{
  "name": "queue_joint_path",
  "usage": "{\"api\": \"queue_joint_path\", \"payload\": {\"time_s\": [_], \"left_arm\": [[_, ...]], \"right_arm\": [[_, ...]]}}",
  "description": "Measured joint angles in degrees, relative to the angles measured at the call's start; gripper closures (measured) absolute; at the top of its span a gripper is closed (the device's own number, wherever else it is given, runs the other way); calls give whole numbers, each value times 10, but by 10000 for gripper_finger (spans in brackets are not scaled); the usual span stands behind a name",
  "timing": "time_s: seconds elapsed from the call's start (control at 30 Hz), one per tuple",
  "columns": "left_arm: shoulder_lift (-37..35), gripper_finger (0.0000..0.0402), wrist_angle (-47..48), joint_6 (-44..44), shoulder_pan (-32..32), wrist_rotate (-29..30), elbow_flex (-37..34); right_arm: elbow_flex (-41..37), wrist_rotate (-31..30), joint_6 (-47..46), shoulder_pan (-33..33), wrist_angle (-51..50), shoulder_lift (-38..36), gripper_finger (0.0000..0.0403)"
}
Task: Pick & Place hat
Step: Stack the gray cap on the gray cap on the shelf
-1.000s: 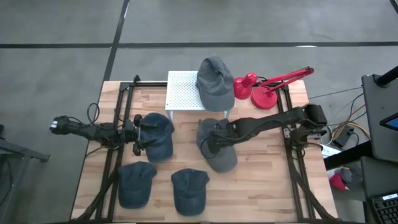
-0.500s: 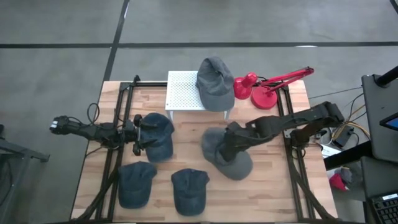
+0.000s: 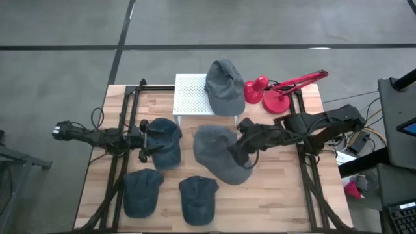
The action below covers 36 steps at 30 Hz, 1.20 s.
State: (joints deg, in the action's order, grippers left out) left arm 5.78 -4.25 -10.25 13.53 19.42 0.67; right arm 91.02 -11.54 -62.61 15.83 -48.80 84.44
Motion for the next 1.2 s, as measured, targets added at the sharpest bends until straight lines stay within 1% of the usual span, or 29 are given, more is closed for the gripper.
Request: {"api": "queue_joint_path", "payload": {"time_s": [0.13,0.33,0.5,0.57,0.73,0.9,1.07,1.2], "left_arm": [[0,85,0,0,0,0,0],[0,85,0,0,0,0,0],[0,85,0,0,0,0,0],[0,85,0,0,0,0,0],[0,85,0,0,0,0,0],[0,85,0,0,0,0,0],[0,85,0,0,0,0,0],[0,85,0,0,0,0,0]], "right_arm": [[33,-61,9,-1,27,0,394],[84,-184,15,-5,28,0,394],[124,-278,43,-26,28,0,394],[137,-298,56,-40,28,0,394],[159,-308,72,-88,30,0,394],[154,-306,70,-141,30,0,394],[139,-282,59,-180,29,1,394],[127,-274,56,-202,36,1,394]]}}
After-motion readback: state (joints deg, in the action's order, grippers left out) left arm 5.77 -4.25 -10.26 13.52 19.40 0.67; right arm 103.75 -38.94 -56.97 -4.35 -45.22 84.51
